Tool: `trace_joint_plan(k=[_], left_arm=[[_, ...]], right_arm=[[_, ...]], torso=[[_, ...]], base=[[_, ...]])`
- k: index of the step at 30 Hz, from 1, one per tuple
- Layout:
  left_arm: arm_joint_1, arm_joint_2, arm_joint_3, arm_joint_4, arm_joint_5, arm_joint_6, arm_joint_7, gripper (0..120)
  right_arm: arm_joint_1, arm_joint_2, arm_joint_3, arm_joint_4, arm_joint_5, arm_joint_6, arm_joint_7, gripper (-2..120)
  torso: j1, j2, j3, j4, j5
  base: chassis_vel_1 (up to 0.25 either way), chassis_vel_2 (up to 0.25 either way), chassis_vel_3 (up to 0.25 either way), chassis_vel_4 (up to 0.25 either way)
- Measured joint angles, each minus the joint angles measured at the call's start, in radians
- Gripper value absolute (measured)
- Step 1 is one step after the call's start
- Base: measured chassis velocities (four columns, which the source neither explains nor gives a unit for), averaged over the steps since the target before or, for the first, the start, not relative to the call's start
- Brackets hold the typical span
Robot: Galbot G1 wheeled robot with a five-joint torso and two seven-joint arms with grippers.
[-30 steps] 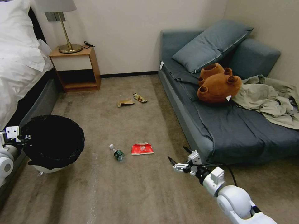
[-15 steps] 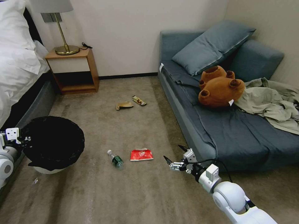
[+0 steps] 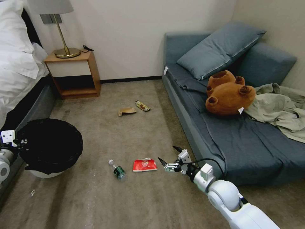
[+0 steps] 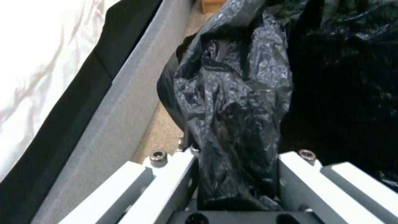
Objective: Pick up the trash bin, then pick up the garbage on the floor and place it into the trash bin.
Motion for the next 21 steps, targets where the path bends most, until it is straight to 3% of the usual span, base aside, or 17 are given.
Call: trace_joint_plan(k=[21], left_arm=[[-0.002,-0.011,0.002,0.005,0.004,-0.002,0.0,4]], right_arm=[[0.083,0.001,-0.085,-0.045,0.013,0.002,0.0,100]], torso=[[0.0,0.0,0.0,0.0,-0.0001]], base=[[-0.081,0.081,0.083,-0.08]])
